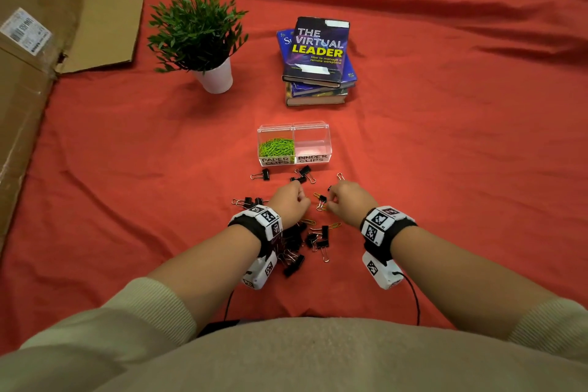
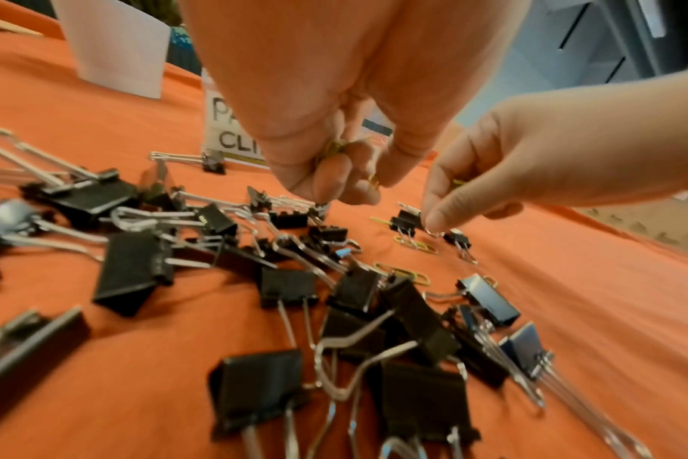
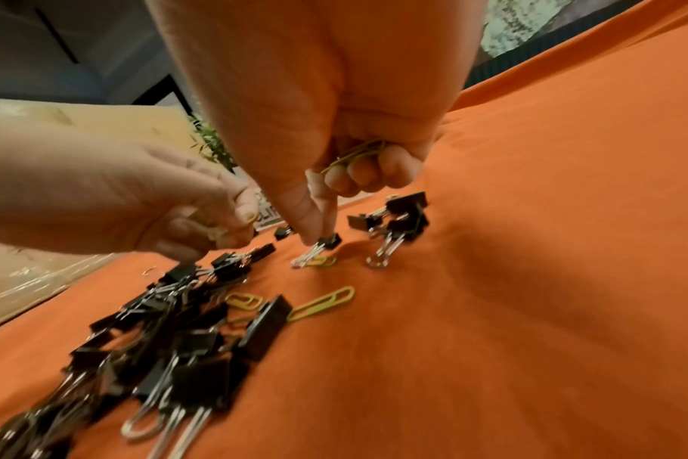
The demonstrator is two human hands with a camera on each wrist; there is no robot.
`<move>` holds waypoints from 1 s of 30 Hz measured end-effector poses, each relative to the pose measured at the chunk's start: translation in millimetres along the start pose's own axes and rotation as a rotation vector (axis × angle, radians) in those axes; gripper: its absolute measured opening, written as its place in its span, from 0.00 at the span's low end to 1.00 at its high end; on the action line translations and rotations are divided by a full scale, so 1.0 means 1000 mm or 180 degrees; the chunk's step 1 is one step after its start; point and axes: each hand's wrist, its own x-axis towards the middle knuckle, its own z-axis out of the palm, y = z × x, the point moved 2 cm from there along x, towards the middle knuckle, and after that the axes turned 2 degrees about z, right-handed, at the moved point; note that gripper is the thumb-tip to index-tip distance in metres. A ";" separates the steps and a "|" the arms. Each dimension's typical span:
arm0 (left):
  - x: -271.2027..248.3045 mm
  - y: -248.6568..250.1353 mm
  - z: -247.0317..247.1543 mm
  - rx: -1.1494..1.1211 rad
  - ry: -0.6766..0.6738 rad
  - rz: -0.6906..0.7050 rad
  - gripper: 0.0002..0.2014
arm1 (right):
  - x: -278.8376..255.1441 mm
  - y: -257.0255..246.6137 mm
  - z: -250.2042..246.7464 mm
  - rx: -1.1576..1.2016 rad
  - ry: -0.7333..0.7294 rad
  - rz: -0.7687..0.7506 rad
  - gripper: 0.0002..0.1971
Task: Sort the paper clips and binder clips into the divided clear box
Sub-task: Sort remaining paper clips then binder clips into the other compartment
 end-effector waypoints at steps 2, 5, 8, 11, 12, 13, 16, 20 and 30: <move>0.001 -0.002 -0.004 -0.0147 -0.0070 0.0006 0.04 | 0.000 -0.005 0.009 -0.0146 -0.0081 0.0040 0.10; 0.000 -0.005 -0.007 -0.0517 -0.0214 -0.0111 0.04 | 0.001 -0.008 0.019 -0.0151 -0.0088 0.0114 0.10; 0.000 -0.009 -0.005 -0.0724 -0.0291 -0.0305 0.10 | 0.000 -0.011 0.024 0.0002 -0.0245 0.0224 0.06; -0.001 -0.006 -0.002 -0.0442 -0.0365 -0.0282 0.13 | -0.002 -0.013 0.023 0.0097 -0.0327 0.0189 0.04; -0.001 -0.003 -0.001 -0.0220 -0.0412 -0.0209 0.13 | -0.003 -0.012 0.021 0.0182 -0.0334 0.0203 0.04; -0.001 -0.002 0.001 0.0049 -0.0451 -0.0123 0.13 | -0.004 -0.010 0.020 0.0332 -0.0334 0.0265 0.04; 0.002 -0.001 0.007 0.0795 -0.0559 0.0091 0.14 | -0.006 -0.001 0.010 0.1147 -0.0552 0.0542 0.10; 0.001 -0.003 0.013 0.1355 -0.0812 0.0383 0.09 | -0.013 0.004 -0.005 0.2602 -0.1044 0.0789 0.09; 0.002 0.003 0.016 0.2080 -0.0949 0.0848 0.10 | -0.019 0.009 0.001 0.0546 -0.0876 0.0169 0.01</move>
